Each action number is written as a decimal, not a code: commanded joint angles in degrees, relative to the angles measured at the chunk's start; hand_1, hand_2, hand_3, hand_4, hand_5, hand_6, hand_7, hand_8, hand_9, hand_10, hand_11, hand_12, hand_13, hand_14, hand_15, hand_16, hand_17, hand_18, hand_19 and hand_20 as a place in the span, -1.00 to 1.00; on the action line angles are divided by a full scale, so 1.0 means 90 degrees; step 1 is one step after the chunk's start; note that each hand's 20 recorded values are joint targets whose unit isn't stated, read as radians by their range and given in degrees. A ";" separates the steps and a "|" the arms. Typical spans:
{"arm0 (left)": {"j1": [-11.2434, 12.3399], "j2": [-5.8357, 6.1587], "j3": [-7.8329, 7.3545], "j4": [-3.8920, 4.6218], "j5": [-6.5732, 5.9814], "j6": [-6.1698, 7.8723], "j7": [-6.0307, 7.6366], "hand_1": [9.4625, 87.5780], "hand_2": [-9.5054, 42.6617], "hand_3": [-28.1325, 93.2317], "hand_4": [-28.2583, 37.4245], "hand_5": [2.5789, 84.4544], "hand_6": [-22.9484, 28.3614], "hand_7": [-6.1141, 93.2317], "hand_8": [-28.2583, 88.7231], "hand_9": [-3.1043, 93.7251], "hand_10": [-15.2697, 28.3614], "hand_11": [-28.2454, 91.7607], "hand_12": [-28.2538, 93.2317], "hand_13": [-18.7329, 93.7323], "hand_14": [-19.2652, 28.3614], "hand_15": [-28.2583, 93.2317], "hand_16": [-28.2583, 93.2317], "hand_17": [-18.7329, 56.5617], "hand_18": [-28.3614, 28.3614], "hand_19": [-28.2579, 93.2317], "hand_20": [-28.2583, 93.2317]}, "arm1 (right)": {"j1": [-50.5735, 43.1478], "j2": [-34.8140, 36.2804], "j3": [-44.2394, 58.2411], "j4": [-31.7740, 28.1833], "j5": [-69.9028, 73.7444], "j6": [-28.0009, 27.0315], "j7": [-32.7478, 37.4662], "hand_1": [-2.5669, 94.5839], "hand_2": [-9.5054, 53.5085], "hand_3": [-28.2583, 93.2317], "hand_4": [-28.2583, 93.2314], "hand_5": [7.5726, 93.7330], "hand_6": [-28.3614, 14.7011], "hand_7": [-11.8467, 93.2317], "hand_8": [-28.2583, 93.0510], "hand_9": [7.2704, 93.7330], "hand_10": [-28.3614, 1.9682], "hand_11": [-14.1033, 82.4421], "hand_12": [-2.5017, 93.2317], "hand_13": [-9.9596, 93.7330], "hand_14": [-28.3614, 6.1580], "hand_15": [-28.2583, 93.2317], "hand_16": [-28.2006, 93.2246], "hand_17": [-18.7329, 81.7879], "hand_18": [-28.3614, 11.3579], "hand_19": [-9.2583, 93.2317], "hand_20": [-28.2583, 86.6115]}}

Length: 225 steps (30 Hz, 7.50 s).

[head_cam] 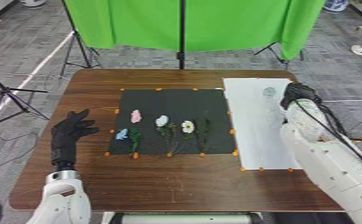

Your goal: Arrange flowers

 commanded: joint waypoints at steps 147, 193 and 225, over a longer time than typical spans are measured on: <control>0.0244 -0.0279 0.0253 0.0166 0.0053 -0.0153 -0.0120 -0.66 0.03 0.45 -0.99 0.40 0.21 -0.72 -0.59 0.39 0.52 -0.14 -0.30 0.45 0.71 0.11 -0.59 0.12 0.92 0.67 -0.40 | 0.1466 -0.0519 -0.0961 0.0395 0.0233 -0.1919 0.0517 -0.20 -1.00 0.59 -0.83 -0.32 0.15 -0.55 -0.66 -0.22 -0.54 -0.60 -0.58 0.54 0.00 0.53 -0.08 0.24 -0.64 0.90 0.37; 0.0166 -0.0371 0.0281 0.0231 0.0056 -0.0224 -0.0109 -0.65 0.03 0.45 -0.99 0.39 0.21 -0.72 -0.59 0.39 0.52 -0.14 -0.30 0.44 0.71 0.11 -0.59 0.12 0.92 0.67 -0.40 | 0.0688 -0.0456 -0.0881 0.0632 0.0509 0.1526 -0.0364 0.36 -1.00 0.42 -0.86 0.49 0.44 -0.10 -0.48 0.78 0.37 -0.50 -0.12 0.82 0.54 0.57 -0.01 0.53 -0.28 1.00 0.50; 0.0314 -0.0198 0.0202 0.0106 0.0130 -0.0219 -0.0226 -0.65 0.03 0.45 -0.98 0.40 0.22 -0.72 -0.59 0.39 0.52 -0.14 -0.30 0.43 0.72 0.11 -0.58 0.08 0.92 0.64 -0.40 | -0.1370 0.0103 -0.0965 -0.2994 0.0227 0.2405 -0.0357 0.35 -1.00 0.39 -0.81 0.52 0.30 0.10 -0.47 0.80 0.22 -0.33 0.01 0.85 0.51 0.55 0.02 0.55 -0.35 1.00 0.51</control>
